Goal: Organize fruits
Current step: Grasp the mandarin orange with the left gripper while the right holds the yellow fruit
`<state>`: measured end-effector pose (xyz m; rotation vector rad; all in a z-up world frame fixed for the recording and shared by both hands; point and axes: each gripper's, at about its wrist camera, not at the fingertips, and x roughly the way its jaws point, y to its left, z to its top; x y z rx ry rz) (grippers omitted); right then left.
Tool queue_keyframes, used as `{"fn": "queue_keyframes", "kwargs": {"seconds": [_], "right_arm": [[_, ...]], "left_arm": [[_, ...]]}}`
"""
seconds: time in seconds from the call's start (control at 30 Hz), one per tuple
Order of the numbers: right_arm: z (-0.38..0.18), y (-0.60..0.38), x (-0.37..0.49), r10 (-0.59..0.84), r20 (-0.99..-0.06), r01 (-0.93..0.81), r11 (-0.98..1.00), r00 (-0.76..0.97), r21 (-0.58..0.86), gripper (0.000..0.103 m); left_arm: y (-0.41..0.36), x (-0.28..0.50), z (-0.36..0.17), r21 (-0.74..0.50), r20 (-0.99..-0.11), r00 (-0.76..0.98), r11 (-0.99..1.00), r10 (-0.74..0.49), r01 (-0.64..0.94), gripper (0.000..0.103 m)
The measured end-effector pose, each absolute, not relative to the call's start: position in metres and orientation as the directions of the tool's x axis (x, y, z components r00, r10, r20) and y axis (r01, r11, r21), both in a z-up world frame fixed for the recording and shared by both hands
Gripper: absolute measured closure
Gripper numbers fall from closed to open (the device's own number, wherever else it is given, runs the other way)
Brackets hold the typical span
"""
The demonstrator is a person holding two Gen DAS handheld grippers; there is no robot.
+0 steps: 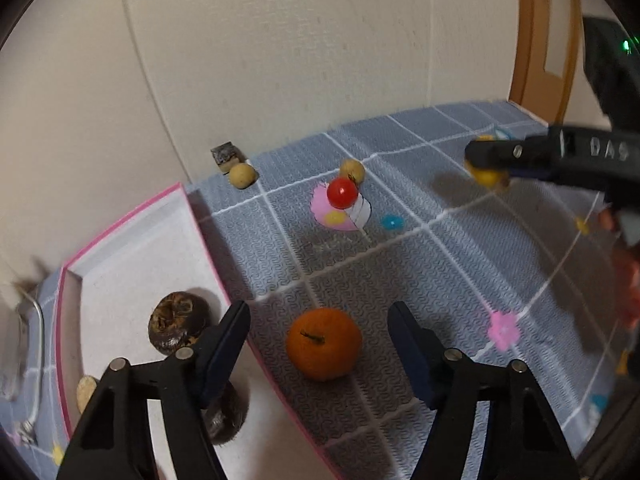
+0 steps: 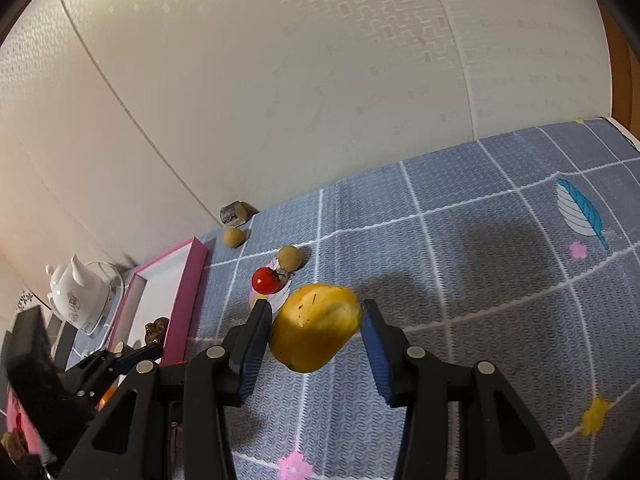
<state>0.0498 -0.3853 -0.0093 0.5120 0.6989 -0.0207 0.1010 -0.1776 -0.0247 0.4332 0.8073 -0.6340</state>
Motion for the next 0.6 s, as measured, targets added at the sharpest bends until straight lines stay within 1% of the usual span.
{"fn": "queue_keyframes", "kwargs": {"seconds": [0.07,0.2,0.27,0.3,0.37,0.47,0.6], "right_arm": [[-0.009,-0.39,0.046,0.163,-0.612,0.186,0.865,0.774,0.465,0.057],[-0.008,-0.395,0.045,0.164,-0.607,0.195,0.855,0.778,0.481,0.057],[-0.007,-0.395,0.045,0.161,-0.604,0.194,0.856,0.78,0.479,0.057],[-0.007,-0.395,0.045,0.163,-0.603,0.192,0.856,0.781,0.48,0.057],[-0.007,-0.395,0.044,0.165,-0.601,0.19,0.855,0.782,0.482,0.057],[-0.008,-0.394,0.045,0.171,-0.602,0.186,0.855,0.78,0.484,0.057],[-0.007,-0.393,0.044,0.171,-0.6,0.182,0.857,0.782,0.481,0.057]], "left_arm": [[-0.181,0.101,-0.027,0.107,-0.793,0.497,0.722,-0.352,0.683,0.053],[-0.193,0.087,-0.03,0.175,-0.786,0.522,0.69,-0.332,0.703,0.053],[-0.191,0.085,-0.024,0.136,-0.779,0.509,0.694,-0.366,0.707,0.053],[-0.19,0.085,-0.02,0.096,-0.777,0.492,0.698,-0.392,0.709,0.053],[-0.19,0.086,-0.017,0.072,-0.778,0.481,0.703,-0.404,0.707,0.052],[-0.194,0.087,-0.022,0.113,-0.789,0.497,0.71,-0.361,0.695,0.05],[-0.196,0.089,-0.028,0.169,-0.794,0.518,0.704,-0.318,0.69,0.05]]}}
